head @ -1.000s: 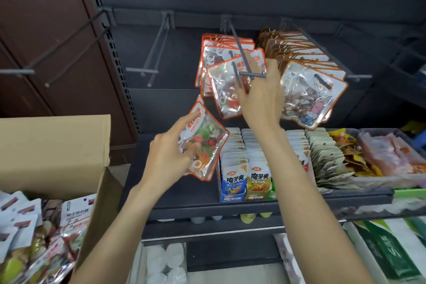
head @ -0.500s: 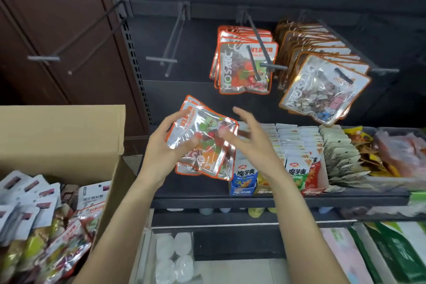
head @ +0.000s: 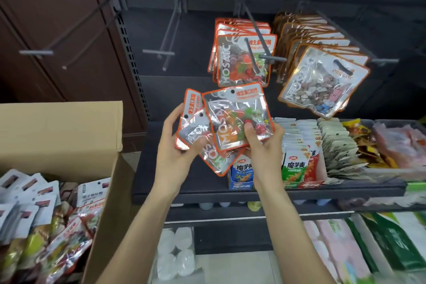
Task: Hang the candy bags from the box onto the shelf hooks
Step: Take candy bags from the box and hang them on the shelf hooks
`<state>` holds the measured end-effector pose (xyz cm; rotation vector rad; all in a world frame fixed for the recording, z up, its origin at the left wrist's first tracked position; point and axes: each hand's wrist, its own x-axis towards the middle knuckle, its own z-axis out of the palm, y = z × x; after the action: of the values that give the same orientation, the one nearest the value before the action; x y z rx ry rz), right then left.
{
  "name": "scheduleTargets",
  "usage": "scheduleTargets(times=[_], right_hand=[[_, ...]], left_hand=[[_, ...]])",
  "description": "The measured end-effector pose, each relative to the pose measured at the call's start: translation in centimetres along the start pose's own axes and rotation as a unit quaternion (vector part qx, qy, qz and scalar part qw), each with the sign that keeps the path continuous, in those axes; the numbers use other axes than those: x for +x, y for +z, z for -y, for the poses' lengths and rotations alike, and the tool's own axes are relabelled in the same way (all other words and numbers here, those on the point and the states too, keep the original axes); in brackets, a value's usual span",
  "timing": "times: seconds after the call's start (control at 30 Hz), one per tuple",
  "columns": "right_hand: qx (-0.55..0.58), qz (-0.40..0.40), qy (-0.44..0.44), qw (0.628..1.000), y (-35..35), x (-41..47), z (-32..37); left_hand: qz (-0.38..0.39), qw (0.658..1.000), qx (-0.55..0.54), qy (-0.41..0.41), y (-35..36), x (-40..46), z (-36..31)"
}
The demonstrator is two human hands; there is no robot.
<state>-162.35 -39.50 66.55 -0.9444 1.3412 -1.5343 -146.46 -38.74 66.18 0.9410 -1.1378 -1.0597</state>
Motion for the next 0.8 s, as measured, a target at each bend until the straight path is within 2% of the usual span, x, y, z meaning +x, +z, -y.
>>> scheduleTargets(times=[0.1, 0.2, 0.27, 0.43, 0.6, 0.8], right_hand=[[-0.063, -0.023, -0.073, 0.995, -1.0, -0.6, 0.6], [-0.052, -0.018, -0.132, 0.99, -2.3, -1.4, 1.4], [-0.019, -0.015, -0.169, 0.985, -2.7, -2.1, 1.7], [0.041, -0.059, -0.234, 0.97, -1.9, -2.4, 3.2], [0.043, -0.103, -0.215, 0.97, -1.1, -0.9, 3.1], [0.028, -0.083, -0.197, 0.976, -1.3, -0.6, 2.7]], left_hand=[[-0.08, 0.996, 0.024, 0.017, 0.3, -0.4, -0.4], [-0.05, 0.978, 0.181, 0.096, -0.4, -0.2, -0.5], [-0.035, 0.965, 0.231, 0.118, -0.3, -0.2, -0.7], [-0.039, 0.968, 0.214, 0.125, 1.7, 0.1, -2.3], [-0.032, 0.974, 0.188, 0.125, 3.6, 0.5, -3.5], [-0.024, 0.968, 0.206, 0.141, 3.5, 0.3, -3.4]])
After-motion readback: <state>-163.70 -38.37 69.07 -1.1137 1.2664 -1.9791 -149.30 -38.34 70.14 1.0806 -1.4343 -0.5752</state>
